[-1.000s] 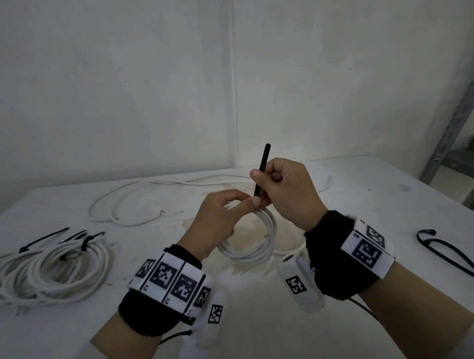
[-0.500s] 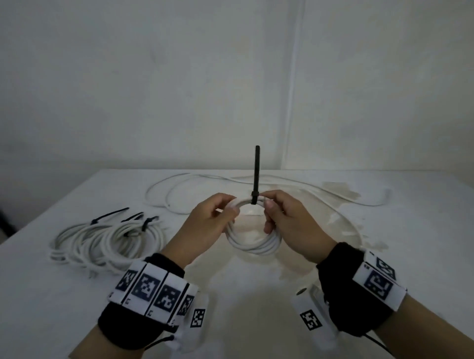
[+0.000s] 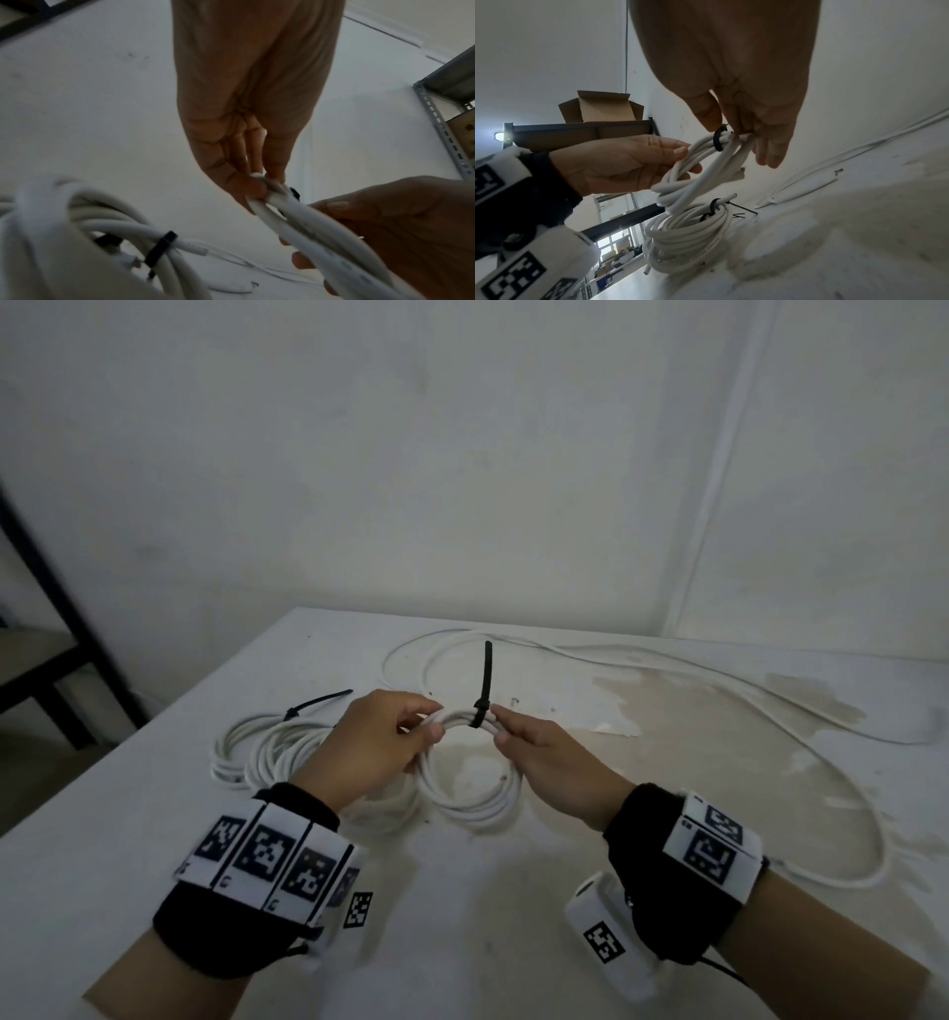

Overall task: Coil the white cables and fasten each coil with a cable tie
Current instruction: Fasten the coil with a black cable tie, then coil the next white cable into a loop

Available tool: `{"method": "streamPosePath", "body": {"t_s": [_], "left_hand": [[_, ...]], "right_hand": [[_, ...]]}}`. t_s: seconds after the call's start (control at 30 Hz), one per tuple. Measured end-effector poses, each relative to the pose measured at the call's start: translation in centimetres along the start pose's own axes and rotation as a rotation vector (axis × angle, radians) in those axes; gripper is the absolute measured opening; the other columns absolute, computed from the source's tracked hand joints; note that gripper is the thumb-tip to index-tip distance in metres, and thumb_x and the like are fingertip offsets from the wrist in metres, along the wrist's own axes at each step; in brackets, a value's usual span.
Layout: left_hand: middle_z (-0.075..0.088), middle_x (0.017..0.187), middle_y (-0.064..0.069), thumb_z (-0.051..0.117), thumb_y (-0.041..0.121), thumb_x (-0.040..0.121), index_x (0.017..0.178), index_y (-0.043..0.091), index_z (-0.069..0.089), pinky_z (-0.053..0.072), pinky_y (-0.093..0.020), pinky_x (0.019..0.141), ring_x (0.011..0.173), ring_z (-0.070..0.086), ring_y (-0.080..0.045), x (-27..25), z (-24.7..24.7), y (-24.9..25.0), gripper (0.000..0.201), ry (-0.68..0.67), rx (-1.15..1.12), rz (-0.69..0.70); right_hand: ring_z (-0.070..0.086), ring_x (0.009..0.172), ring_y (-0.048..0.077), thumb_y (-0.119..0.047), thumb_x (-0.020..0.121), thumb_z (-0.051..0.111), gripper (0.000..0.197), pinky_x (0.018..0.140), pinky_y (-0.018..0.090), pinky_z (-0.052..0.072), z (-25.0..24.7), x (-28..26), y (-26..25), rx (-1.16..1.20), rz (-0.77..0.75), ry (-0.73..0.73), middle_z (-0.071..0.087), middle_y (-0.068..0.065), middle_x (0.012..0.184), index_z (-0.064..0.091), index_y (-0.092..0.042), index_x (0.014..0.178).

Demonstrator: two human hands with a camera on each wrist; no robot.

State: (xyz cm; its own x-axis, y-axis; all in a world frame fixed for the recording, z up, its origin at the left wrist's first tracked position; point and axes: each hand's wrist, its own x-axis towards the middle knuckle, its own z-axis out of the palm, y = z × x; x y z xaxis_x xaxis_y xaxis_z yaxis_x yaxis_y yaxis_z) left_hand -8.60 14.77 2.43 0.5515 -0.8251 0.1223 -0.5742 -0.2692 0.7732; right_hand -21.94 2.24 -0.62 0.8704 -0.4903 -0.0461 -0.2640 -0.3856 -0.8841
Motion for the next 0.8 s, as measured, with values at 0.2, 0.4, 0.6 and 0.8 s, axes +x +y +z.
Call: {"method": "streamPosePath", "body": {"t_s": [0.2, 0.4, 0.6, 0.8], "left_hand": [[0.068, 0.091, -0.013, 0.059, 0.017, 0.090, 0.110, 0.007, 0.065, 0.044, -0.012, 0.051, 0.058, 0.054, -0.007, 0.4, -1.9, -2.1, 0.024, -0.017, 0.169, -0.094], [0.063, 0.088, -0.009, 0.060, 0.024, 0.088, 0.098, 0.005, 0.069, 0.036, -0.022, 0.064, 0.089, 0.061, -0.024, 1.2, -2.0, -3.0, 0.024, -0.064, 0.431, -0.203], [0.060, 0.114, -0.008, 0.070, 0.032, 0.080, 0.121, 0.009, 0.058, 0.038, -0.026, 0.086, 0.112, 0.055, -0.022, 2.0, -2.4, -1.5, 0.049, -0.047, 0.524, -0.238], [0.060, 0.120, -0.003, 0.069, 0.029, 0.081, 0.121, 0.017, 0.056, 0.041, -0.030, 0.092, 0.111, 0.055, -0.021, 3.5, -3.0, 0.1, 0.044, 0.024, 0.572, -0.223]], "right_hand": [[0.030, 0.135, 0.009, -0.028, 0.098, 0.040, 0.048, 0.095, 0.011, 0.019, -0.1, 1.3, -0.3, -0.017, 0.070, -0.008, 0.030, -0.003, 0.150, 0.029, -0.017, 0.143], [0.037, 0.132, 0.016, -0.033, 0.094, 0.047, 0.050, 0.095, 0.019, 0.026, -2.6, 2.1, 0.8, -0.051, 0.142, 0.093, 0.036, 0.004, 0.147, 0.035, -0.015, 0.140], [0.039, 0.131, 0.020, -0.035, 0.092, 0.051, 0.052, 0.102, 0.027, 0.029, -6.4, 2.9, 3.1, -0.161, 0.223, 0.172, 0.039, 0.008, 0.144, 0.039, -0.012, 0.137], [0.042, 0.127, 0.024, -0.035, 0.090, 0.054, 0.053, 0.101, 0.030, 0.031, -9.7, 3.9, 4.6, -0.251, 0.304, 0.208, 0.039, 0.009, 0.143, 0.039, -0.011, 0.136]]}}
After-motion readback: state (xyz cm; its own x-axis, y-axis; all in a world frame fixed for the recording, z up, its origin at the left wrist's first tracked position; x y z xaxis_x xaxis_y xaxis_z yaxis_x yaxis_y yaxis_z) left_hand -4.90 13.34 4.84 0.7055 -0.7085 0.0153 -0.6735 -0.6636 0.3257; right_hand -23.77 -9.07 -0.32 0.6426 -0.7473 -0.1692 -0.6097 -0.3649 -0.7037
